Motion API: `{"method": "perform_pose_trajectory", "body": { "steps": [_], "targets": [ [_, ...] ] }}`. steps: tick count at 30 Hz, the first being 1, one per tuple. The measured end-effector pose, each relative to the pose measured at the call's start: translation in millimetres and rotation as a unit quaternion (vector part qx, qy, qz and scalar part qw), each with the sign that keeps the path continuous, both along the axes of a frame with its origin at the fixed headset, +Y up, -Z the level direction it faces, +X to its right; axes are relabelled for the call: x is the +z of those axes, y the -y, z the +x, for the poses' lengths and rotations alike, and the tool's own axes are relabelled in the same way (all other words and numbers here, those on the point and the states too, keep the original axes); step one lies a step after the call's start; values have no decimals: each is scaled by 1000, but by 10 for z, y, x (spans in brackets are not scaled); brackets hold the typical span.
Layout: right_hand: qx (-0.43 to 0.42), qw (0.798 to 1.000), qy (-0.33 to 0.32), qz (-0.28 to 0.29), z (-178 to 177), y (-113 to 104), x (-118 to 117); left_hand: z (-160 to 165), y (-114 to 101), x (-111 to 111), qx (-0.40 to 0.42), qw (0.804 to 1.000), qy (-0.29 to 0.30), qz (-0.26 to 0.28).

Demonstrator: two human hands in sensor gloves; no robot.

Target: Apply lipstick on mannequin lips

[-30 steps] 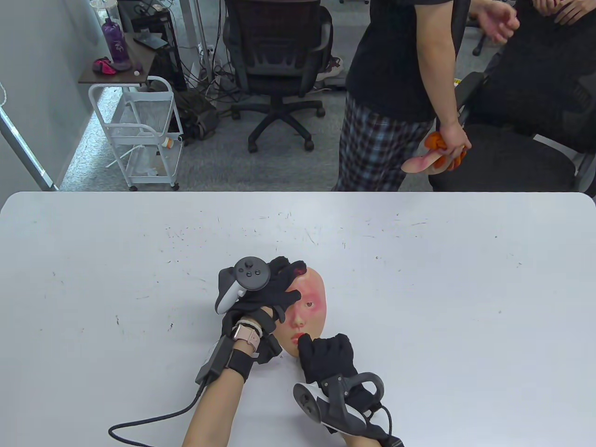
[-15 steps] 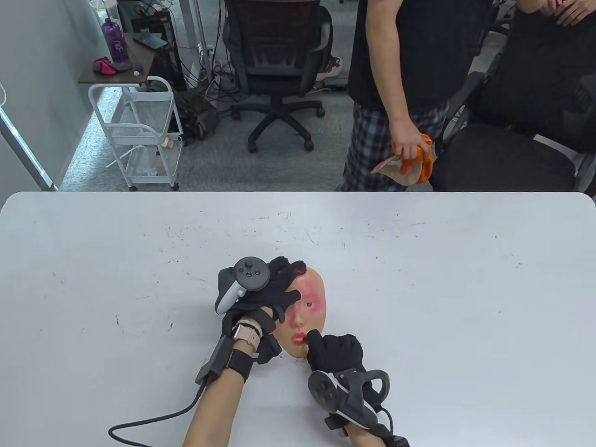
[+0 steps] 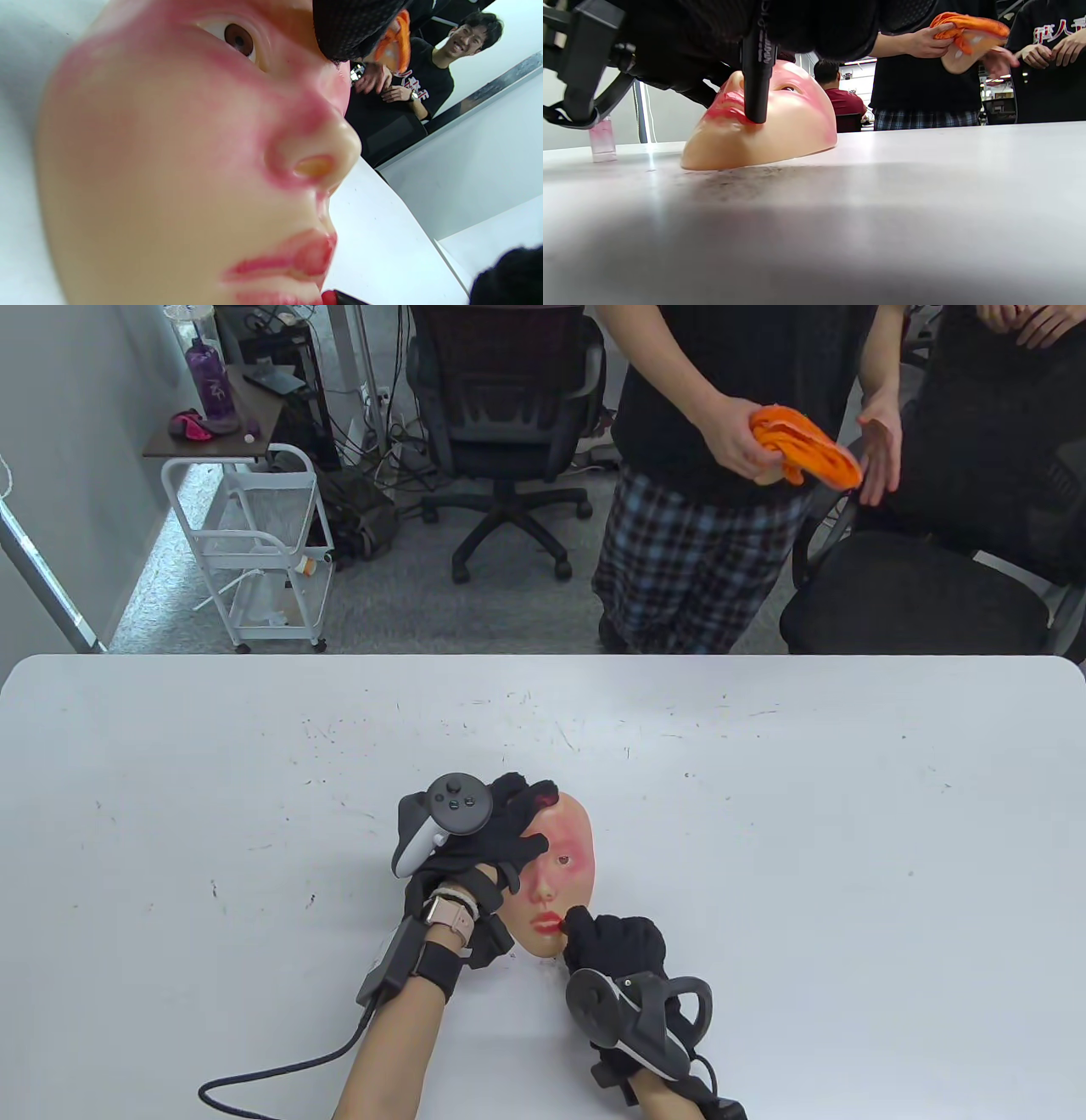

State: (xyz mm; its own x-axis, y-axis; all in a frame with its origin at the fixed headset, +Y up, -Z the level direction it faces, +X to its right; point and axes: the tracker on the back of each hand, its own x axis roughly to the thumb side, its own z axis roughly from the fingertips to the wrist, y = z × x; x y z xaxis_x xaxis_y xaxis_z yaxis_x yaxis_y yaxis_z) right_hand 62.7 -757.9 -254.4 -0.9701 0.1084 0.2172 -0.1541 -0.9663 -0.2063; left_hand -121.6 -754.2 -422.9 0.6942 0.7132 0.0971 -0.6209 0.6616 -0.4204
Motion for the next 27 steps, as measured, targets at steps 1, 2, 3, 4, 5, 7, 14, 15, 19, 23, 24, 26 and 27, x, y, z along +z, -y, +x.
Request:
{"method": "perform_pose_trajectory", "body": {
  "steps": [1, 2, 3, 4, 5, 7, 14, 15, 19, 23, 24, 26, 27],
  "targets": [
    [-3, 1000, -7, 6, -6, -3, 13, 0, 1, -1, 0, 1000, 0, 0],
    [-9, 1000, -14, 15, -20, -18, 28, -1, 1, -2, 1, 1000, 0, 0],
    [-19, 999, -31, 18, -62, -33, 35, -1, 1, -1, 1, 1000, 1, -1],
    [-21, 999, -40, 11, -102, -29, 40, 0, 1, -2, 1, 1000, 1, -1],
    [-7, 999, -43, 14, -170, -16, 44, -1, 2, 0, 1, 1000, 1, -1],
    [27, 998, -42, 37, -254, -31, 61, 0, 4, 1, 2, 1000, 0, 0],
    [95, 992, -50, 70, -335, -35, 121, 0, 4, 1, 2, 1000, 0, 0],
    [112, 990, -42, 79, -322, -52, 131, 0, 4, 0, 2, 1000, 0, -1],
    [105, 991, -40, 75, -264, -51, 130, 1, 4, 0, 2, 1000, 1, -1],
    [112, 989, -62, 70, -380, -29, 117, 1, 6, 1, 3, 1000, 0, 0],
    [115, 989, -65, 70, -394, -21, 114, 2, 7, 1, 3, 1000, 0, 0],
    [118, 989, -68, 58, -395, -16, 110, 0, 7, -1, 4, 1000, 1, -1],
    [112, 990, -65, 64, -372, -18, 116, 0, 6, 0, 4, 1000, 1, -1]
  ]
}}
